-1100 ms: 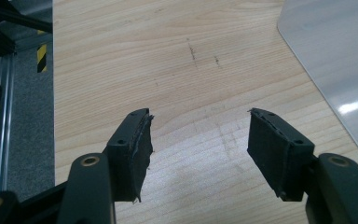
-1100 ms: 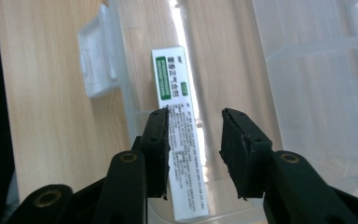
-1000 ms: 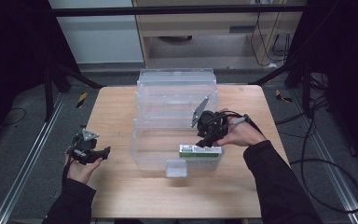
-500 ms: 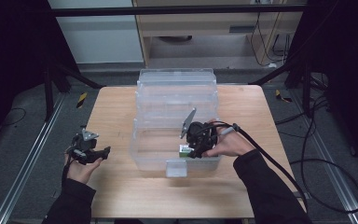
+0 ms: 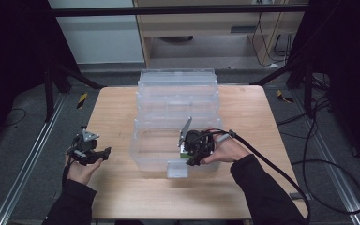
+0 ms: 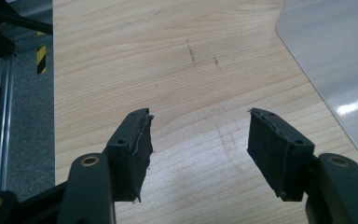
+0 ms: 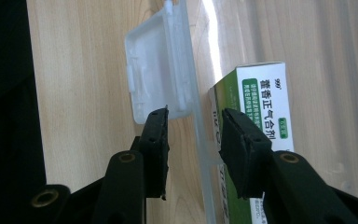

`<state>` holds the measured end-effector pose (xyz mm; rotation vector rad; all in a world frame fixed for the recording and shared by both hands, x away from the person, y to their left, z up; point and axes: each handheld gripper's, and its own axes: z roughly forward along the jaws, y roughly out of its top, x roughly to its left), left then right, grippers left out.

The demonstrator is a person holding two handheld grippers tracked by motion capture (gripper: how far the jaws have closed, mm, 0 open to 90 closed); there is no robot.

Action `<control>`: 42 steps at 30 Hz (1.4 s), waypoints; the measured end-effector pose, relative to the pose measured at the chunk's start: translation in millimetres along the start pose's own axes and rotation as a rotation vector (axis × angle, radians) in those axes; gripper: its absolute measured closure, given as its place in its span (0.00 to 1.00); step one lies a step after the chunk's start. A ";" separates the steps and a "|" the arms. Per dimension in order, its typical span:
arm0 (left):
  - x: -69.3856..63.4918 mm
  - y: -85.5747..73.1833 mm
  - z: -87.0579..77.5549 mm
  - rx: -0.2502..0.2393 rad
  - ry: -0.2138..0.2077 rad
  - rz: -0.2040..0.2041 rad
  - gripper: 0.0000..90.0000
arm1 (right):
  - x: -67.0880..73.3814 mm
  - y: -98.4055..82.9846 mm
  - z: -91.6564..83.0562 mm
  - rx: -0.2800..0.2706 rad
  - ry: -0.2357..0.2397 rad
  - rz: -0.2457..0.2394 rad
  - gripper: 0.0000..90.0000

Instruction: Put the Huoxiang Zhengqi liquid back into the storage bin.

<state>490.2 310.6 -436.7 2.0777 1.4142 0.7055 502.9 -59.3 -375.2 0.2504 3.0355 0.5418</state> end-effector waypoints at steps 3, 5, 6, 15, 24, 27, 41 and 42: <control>-0.3 0.1 -0.1 0.001 0.000 0.002 0.43 | 0.0 -1.0 3.2 -0.002 0.013 0.001 0.68; -0.4 0.2 -0.1 0.001 0.000 0.003 0.43 | -0.2 -1.4 6.0 -0.004 0.021 -0.002 0.68; -0.5 0.2 0.0 0.002 0.000 0.004 0.43 | 0.4 -1.3 7.3 -0.002 0.021 0.001 0.67; -1.3 1.2 -1.3 -0.002 -0.001 0.008 0.43 | 0.9 -1.6 16.6 0.000 0.037 0.008 0.66; -0.9 2.8 -4.7 -0.015 -0.004 0.011 0.43 | 0.2 -3.9 23.1 0.000 0.047 0.016 0.67; -0.6 3.9 -6.9 -0.024 -0.006 0.011 0.43 | 0.3 -3.2 24.8 0.007 0.048 0.022 0.68; -7.6 15.2 -18.5 -0.072 -0.032 0.052 0.43 | -0.2 -2.9 29.5 0.006 0.046 0.042 0.71; -7.9 16.4 -19.0 -0.075 -0.036 0.057 0.43 | -0.2 -2.7 29.5 0.007 0.046 0.043 0.71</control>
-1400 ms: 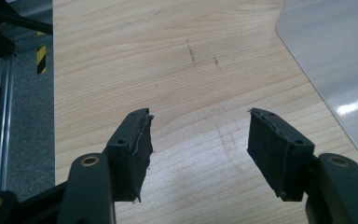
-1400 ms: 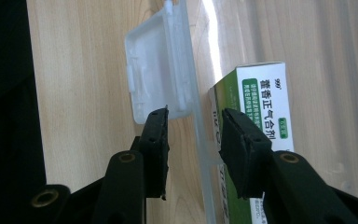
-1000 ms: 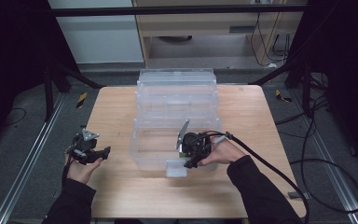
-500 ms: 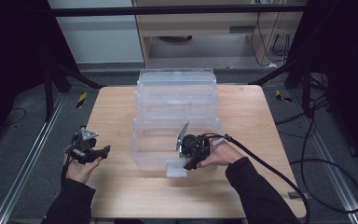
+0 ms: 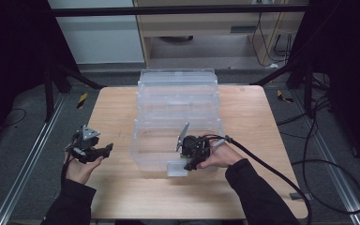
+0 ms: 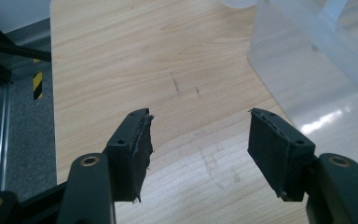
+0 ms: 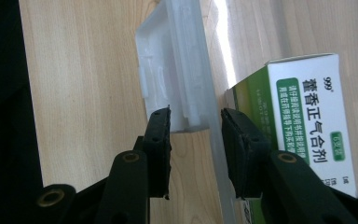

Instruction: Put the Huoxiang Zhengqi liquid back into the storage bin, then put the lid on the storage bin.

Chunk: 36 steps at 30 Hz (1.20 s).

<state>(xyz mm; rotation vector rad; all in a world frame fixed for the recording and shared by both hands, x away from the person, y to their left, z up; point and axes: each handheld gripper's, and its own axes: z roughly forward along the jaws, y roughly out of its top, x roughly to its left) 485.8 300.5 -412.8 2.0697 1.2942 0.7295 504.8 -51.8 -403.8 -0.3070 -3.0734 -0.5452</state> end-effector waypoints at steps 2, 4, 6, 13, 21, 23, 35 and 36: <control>-0.4 4.0 -1.1 -0.010 -0.007 0.010 0.43 | -0.6 0.4 0.0 0.004 0.003 0.000 0.71; -0.2 8.9 -3.8 -0.020 -0.011 0.020 0.43 | -0.6 0.9 0.0 0.007 0.005 0.005 0.71; -0.6 14.1 -7.8 -0.036 -0.018 0.037 0.43 | -1.4 1.0 -0.1 0.008 0.007 -0.001 0.71; 1.6 37.7 -17.0 -0.055 -0.046 0.101 0.43 | -2.2 1.2 -1.0 0.012 0.012 -0.013 0.72; -5.7 71.4 -18.1 -0.051 -0.109 0.243 0.42 | -1.6 0.6 -1.9 0.009 0.005 -0.029 0.73; -9.4 78.7 -17.6 -0.049 -0.124 0.283 0.42 | -1.7 0.7 -1.9 0.010 0.006 -0.029 0.73; -28.5 123.6 -22.9 -0.036 -0.187 0.465 0.40 | -1.9 1.5 -1.9 0.014 0.009 -0.036 0.73; -29.4 125.7 -22.3 -0.027 -0.191 0.474 0.40 | -1.5 1.6 -2.1 0.016 0.008 -0.036 0.73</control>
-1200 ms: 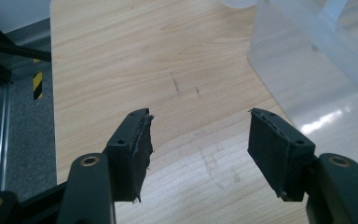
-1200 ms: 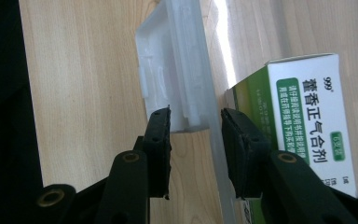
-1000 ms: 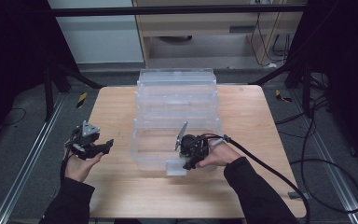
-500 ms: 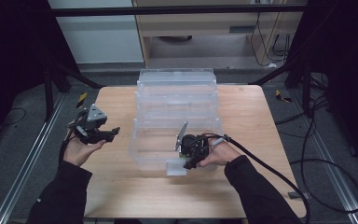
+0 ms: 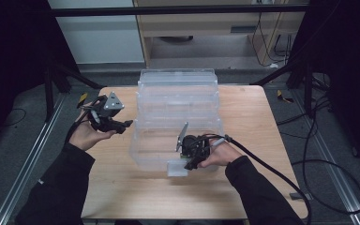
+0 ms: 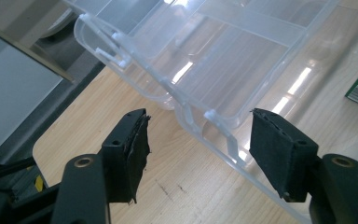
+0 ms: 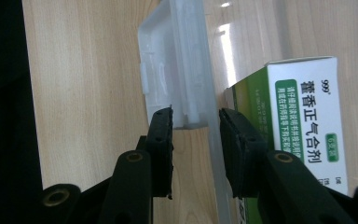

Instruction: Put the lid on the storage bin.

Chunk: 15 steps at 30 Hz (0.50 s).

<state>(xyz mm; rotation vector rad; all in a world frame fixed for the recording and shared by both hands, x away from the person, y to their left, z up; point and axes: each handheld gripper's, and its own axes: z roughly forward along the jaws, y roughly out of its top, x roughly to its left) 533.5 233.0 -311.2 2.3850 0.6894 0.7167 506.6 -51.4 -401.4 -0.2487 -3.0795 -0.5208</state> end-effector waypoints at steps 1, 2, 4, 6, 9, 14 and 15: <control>-0.1 1.3 0.9 0.001 -0.002 0.008 0.40 | 0.1 0.0 -0.1 0.001 0.000 -0.001 0.73; -0.3 3.0 1.9 0.003 -0.003 0.017 0.40 | 0.3 0.0 -0.2 0.003 -0.001 -0.001 0.73; -0.5 5.8 3.5 0.009 -0.012 0.029 0.40 | 0.3 -0.1 -0.3 0.002 -0.001 -0.005 0.73; -0.3 7.8 5.9 -0.001 -0.032 0.032 0.40 | 0.0 0.2 -0.3 0.003 0.000 -0.008 0.73; 0.9 10.7 8.1 0.013 -0.040 0.060 0.40 | 0.0 -0.1 -0.2 0.001 0.001 -0.009 0.73; 0.5 20.0 10.8 0.012 -0.049 0.091 0.40 | 0.2 -0.7 -0.3 -0.004 -0.002 -0.017 0.74; -0.2 22.7 11.9 0.016 -0.050 0.105 0.40 | 0.3 -0.7 -0.3 -0.003 -0.002 -0.020 0.74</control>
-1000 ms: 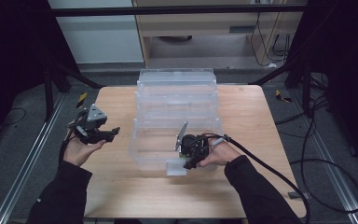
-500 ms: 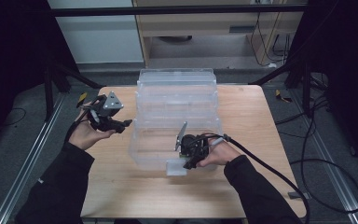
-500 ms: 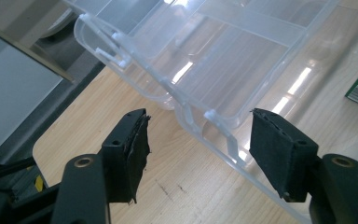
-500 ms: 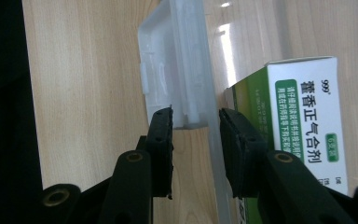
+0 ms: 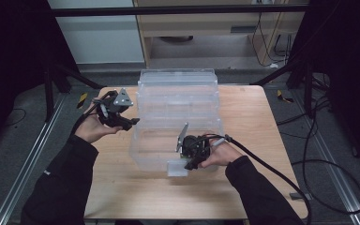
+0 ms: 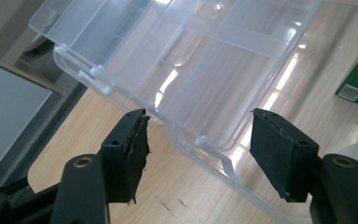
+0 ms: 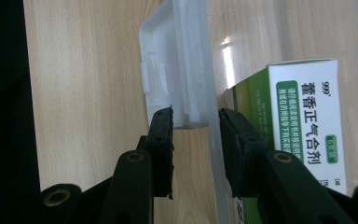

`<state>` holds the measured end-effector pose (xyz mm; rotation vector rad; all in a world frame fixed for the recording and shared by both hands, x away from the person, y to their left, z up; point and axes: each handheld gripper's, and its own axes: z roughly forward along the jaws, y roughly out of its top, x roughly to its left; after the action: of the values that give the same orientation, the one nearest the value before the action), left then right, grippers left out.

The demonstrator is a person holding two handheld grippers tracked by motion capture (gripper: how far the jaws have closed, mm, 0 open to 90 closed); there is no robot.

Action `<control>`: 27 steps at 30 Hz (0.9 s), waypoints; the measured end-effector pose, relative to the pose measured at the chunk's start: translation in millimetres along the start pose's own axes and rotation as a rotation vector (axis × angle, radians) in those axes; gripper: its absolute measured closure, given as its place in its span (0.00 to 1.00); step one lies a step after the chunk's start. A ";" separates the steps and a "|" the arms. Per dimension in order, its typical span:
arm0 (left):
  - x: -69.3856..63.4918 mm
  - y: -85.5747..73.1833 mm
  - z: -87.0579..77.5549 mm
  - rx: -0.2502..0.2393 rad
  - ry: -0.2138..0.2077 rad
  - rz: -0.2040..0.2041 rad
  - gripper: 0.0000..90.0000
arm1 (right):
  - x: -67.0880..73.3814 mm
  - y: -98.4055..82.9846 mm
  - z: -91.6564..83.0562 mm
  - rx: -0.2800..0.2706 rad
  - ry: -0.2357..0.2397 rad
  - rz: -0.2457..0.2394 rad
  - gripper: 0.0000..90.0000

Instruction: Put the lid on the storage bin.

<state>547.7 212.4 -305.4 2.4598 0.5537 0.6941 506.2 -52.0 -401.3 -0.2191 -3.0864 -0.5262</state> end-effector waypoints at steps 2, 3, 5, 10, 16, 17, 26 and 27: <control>-0.6 4.0 1.3 0.003 0.003 0.019 0.40 | 0.2 0.1 0.0 0.001 0.001 -0.002 0.74; -0.8 6.5 1.8 0.004 0.000 0.024 0.40 | 0.0 0.0 -0.1 0.000 0.002 -0.002 0.74; -1.3 10.8 2.9 0.002 -0.005 0.038 0.40 | -0.3 -0.4 0.1 -0.006 0.003 -0.003 0.74; -3.1 19.0 6.0 0.016 -0.012 0.070 0.41 | 0.0 -0.4 -0.1 -0.004 0.002 -0.007 0.74; -4.0 26.4 7.3 0.022 -0.008 0.107 0.41 | 0.6 -0.6 -0.1 -0.007 -0.001 -0.008 0.74; -3.9 27.5 7.7 0.023 -0.008 0.111 0.41 | 0.3 -0.6 -0.2 -0.007 0.002 -0.011 0.74; -3.3 37.5 14.6 0.046 -0.001 0.161 0.41 | 0.4 -0.8 -0.2 -0.007 0.000 -0.012 0.74; -3.1 38.8 15.1 0.053 0.000 0.165 0.41 | 0.5 -0.8 -0.3 -0.007 -0.001 -0.011 0.74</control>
<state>563.2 175.0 -295.2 2.5756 0.3768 0.7533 505.6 -52.8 -401.3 -0.2024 -3.0886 -0.5369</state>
